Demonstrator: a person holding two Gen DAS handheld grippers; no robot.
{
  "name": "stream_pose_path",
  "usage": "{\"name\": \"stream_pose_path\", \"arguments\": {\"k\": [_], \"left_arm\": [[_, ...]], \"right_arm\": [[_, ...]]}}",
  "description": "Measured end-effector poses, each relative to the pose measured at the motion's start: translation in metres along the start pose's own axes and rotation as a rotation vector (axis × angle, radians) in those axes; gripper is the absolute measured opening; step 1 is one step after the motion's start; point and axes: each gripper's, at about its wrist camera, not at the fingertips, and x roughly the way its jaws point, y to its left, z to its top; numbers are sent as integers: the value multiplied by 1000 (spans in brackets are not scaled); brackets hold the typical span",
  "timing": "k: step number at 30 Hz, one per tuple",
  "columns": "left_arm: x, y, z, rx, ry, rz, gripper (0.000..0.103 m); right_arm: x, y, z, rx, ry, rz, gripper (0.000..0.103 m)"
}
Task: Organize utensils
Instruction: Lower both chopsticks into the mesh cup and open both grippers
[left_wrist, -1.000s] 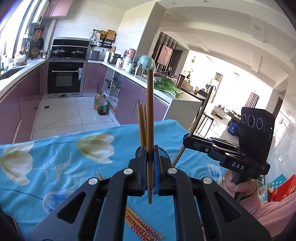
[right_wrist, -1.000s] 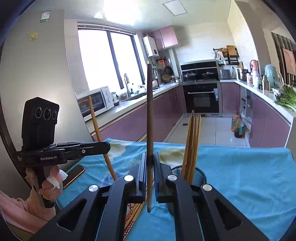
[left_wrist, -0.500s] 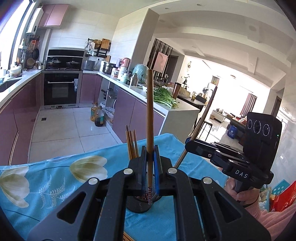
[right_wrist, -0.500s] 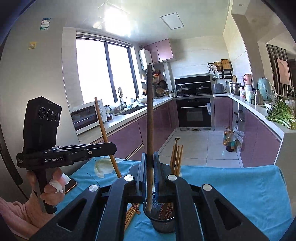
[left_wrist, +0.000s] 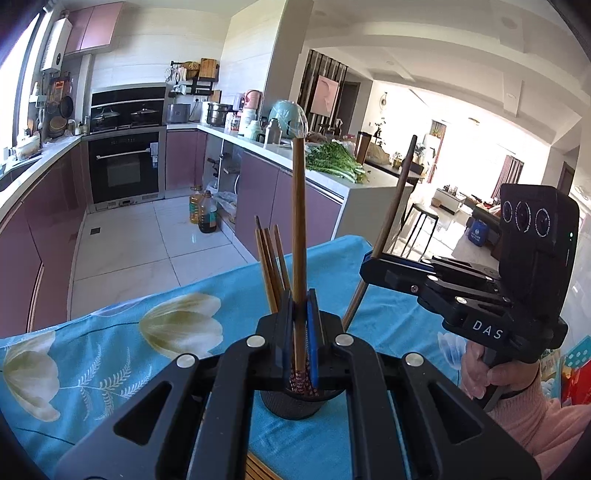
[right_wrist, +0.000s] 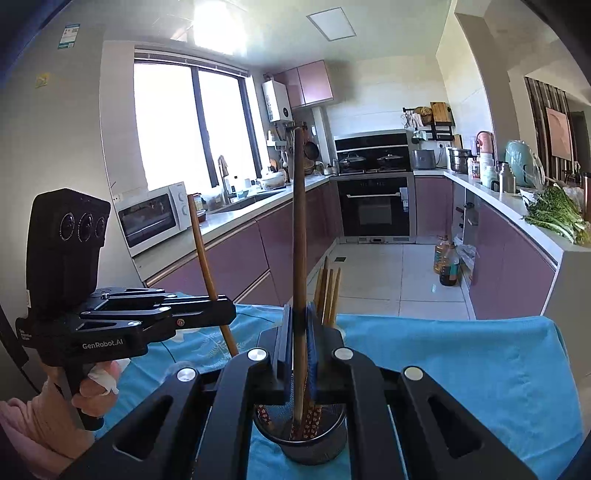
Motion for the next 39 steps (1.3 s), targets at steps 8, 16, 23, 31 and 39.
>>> {"name": "stream_pose_path", "arguments": {"k": [8, 16, 23, 31, 39], "left_arm": [[19, -2, -17, 55, 111, 4, 7], [41, 6, -21, 43, 189, -3, 7], [55, 14, -14, 15, 205, 14, 8], [65, 18, -18, -11, 218, 36, 11], [42, 17, -27, -17, 157, 72, 15]], "right_arm": [[13, -8, -14, 10, 94, -5, 6], [29, -8, -19, 4, 167, -3, 6], [41, -13, -17, 29, 174, -3, 6], [49, -18, -18, 61, 177, -10, 6], [48, -22, -24, 84, 177, -20, 8]]}}
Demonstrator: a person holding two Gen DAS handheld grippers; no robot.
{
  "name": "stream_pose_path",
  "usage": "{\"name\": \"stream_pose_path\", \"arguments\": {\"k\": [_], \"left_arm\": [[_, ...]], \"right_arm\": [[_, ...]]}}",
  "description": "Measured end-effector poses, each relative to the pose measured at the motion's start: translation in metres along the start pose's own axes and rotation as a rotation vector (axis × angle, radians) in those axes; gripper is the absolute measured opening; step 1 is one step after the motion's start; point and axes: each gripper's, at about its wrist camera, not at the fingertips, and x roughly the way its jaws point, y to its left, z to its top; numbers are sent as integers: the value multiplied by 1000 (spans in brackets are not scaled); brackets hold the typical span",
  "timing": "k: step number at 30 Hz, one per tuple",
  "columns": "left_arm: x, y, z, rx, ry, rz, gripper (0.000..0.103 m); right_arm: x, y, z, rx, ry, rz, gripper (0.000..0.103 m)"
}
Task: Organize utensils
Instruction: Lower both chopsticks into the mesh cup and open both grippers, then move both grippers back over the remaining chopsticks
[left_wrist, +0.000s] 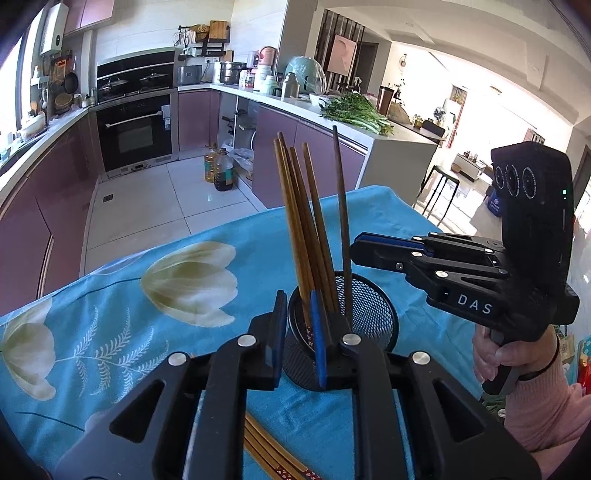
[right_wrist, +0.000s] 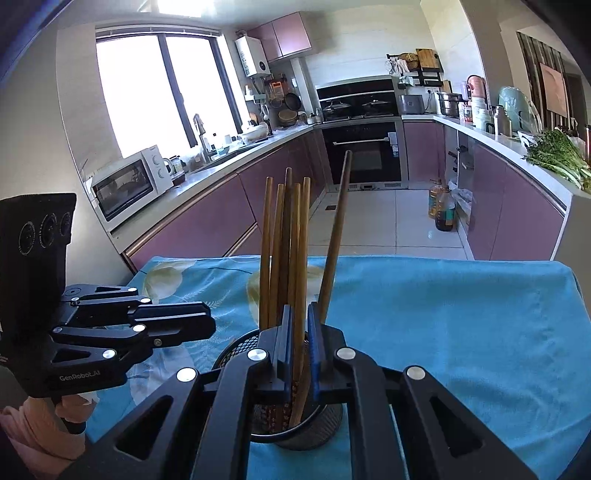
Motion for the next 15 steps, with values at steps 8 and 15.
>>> {"name": "stream_pose_path", "arguments": {"k": [8, 15], "left_arm": [[-40, 12, -31, -34, -104, 42, 28], [-57, 34, -71, -70, -95, 88, 35]], "right_arm": [[-25, 21, -11, -52, -44, 64, 23], [-40, 64, -38, -164, -6, 205, 38]]}}
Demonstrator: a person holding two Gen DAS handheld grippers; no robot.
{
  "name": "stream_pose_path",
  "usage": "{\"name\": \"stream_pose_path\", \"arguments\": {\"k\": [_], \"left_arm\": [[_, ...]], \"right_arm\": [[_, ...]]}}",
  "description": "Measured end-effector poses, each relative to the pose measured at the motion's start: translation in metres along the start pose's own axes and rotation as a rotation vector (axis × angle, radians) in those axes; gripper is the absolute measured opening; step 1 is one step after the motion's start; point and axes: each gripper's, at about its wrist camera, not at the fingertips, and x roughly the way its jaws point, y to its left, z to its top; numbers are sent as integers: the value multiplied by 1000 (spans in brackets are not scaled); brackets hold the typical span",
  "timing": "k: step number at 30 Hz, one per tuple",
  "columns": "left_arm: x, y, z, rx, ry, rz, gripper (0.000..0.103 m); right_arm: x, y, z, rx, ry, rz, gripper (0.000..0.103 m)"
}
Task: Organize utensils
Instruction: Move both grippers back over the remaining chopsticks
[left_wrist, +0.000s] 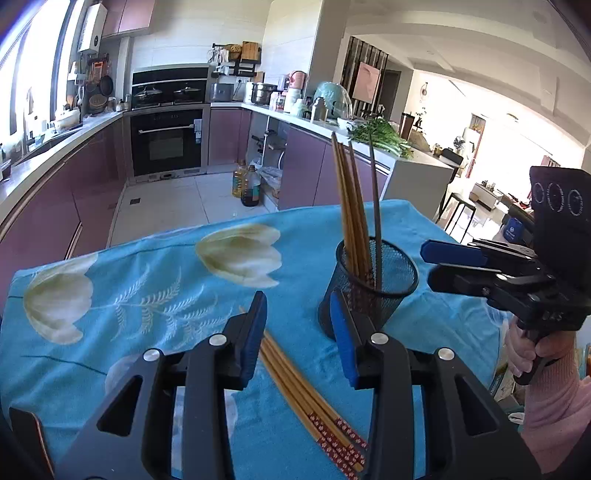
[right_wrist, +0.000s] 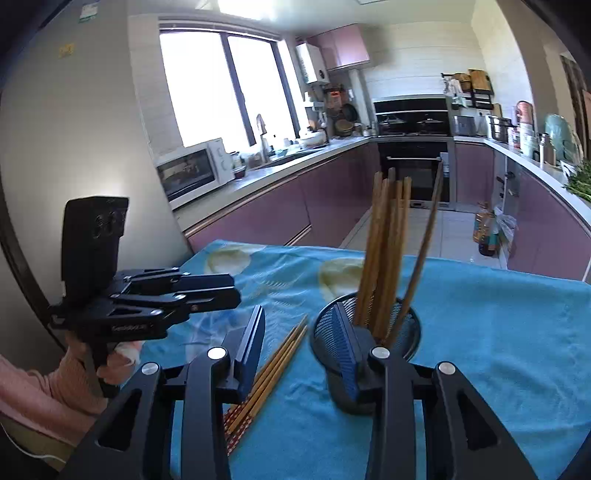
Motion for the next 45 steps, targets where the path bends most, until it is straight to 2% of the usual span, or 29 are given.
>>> {"name": "stream_pose_path", "arguments": {"k": [9, 16, 32, 45], "left_arm": [[21, 18, -52, -31, 145, 42, 36], [40, 14, -77, -22, 223, 33, 38], [57, 8, -84, -18, 265, 28, 38], [58, 9, -87, -3, 275, 55, 36]], "right_arm": [[55, 21, -46, 21, 206, 26, 39], [77, 35, -67, 3, 293, 35, 39], [91, 29, -75, 16, 326, -15, 38], [93, 29, -75, 1, 338, -48, 32]]}}
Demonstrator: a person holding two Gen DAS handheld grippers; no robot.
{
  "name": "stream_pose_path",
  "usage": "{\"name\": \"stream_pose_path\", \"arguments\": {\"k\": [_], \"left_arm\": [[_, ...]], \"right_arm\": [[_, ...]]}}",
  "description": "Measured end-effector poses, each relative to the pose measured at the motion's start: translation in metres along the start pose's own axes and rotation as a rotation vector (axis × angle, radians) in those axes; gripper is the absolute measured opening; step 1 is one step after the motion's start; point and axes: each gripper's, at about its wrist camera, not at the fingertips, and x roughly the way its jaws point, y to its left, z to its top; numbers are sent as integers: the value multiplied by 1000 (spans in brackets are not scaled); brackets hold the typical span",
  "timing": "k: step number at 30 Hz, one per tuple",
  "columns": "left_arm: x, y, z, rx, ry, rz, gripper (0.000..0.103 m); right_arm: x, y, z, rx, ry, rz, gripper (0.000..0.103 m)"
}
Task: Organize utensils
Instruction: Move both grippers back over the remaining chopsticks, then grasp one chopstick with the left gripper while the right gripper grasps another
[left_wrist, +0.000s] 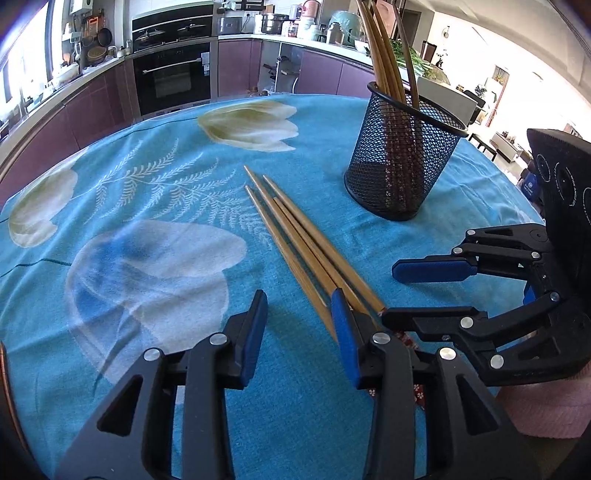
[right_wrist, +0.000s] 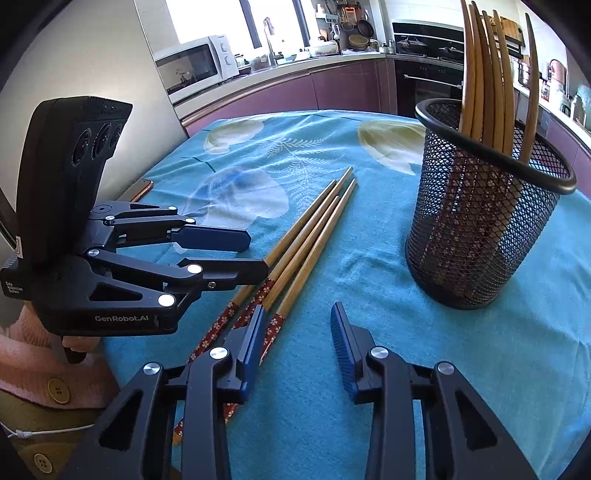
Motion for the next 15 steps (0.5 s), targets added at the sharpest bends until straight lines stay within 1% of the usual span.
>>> {"name": "stream_pose_path", "arguments": {"k": [6, 11, 15], "left_arm": [[0, 4, 1, -9, 7, -1, 34], [4, 6, 8, -4, 10, 17, 34], [8, 11, 12, -9, 19, 9, 32]], "right_arm": [[-1, -2, 1, 8, 3, -24, 32], [5, -2, 9, 6, -2, -49, 31], [11, -3, 16, 15, -7, -59, 28]]}}
